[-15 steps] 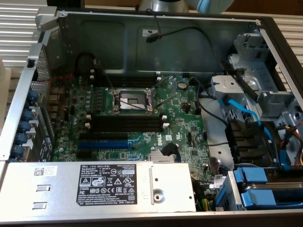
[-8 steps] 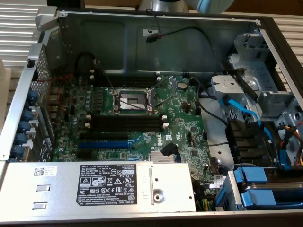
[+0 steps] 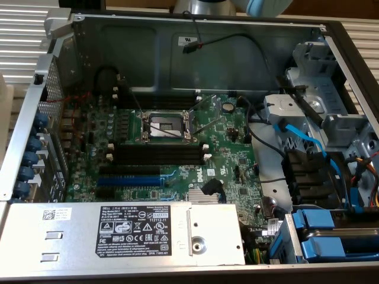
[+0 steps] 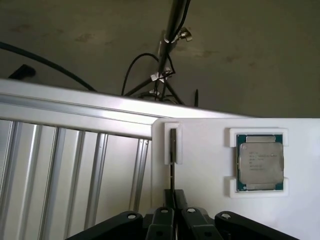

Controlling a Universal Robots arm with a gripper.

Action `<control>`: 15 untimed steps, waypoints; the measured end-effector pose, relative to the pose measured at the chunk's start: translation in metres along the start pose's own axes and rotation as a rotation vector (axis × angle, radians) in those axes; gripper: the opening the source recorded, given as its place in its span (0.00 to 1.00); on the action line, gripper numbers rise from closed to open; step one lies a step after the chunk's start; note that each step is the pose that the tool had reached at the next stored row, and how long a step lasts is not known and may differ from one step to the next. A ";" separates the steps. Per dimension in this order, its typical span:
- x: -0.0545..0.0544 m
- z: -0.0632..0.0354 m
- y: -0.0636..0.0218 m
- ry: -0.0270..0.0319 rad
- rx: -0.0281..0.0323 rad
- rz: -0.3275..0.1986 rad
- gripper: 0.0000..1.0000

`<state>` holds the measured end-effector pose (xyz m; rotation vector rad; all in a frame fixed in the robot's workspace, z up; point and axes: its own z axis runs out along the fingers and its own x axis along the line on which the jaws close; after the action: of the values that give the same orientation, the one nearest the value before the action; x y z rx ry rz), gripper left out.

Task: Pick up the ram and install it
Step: 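Pick up the ram and move it above insertion slot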

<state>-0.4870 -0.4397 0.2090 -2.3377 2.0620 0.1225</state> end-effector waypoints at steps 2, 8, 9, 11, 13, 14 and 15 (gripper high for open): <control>0.000 -0.0014 0.0001 0.0012 -0.0001 0.000 0.12; 0.000 -0.0051 0.0003 0.0056 -0.0008 0.000 0.12; 0.000 -0.0061 0.0003 0.0062 -0.0009 0.000 0.12; -0.001 -0.0083 0.0004 0.0077 -0.0011 0.000 0.12; -0.001 -0.0105 0.0005 0.0095 -0.0012 0.000 0.12; -0.001 -0.0117 0.0006 0.0104 -0.0013 0.000 0.12; -0.001 -0.0132 0.0007 0.0111 -0.0014 0.001 0.12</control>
<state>-0.4873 -0.4397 0.2223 -2.3441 2.0681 0.1112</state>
